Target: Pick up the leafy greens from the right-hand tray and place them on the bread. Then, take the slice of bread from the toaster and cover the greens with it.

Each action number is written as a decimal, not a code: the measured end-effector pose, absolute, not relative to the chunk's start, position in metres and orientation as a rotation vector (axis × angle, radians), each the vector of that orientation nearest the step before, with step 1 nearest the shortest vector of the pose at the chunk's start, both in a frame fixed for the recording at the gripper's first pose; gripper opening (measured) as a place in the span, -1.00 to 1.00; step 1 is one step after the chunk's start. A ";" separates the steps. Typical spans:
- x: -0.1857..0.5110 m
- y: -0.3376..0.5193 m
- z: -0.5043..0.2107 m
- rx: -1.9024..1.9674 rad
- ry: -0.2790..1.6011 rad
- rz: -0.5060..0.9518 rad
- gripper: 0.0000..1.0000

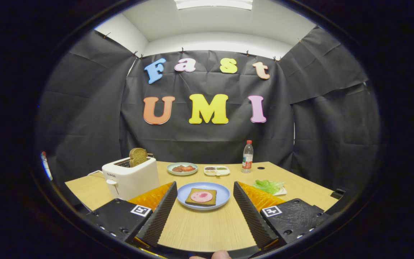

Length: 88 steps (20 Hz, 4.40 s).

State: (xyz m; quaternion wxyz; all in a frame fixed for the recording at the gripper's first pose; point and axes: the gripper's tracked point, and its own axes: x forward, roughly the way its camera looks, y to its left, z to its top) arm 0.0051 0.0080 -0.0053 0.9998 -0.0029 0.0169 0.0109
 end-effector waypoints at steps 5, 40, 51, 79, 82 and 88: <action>0.008 0.008 -0.005 -0.011 0.035 0.024 0.91; 0.269 -0.318 -0.139 0.516 0.610 -0.115 0.92; 0.293 -0.332 -0.161 0.630 0.666 -0.114 0.13; 0.292 -0.359 -0.129 0.429 0.597 -0.165 -1.00; 0.287 -0.344 -0.104 0.449 0.567 -0.136 -0.99; 0.271 -0.298 -0.057 0.506 0.523 -0.068 -1.00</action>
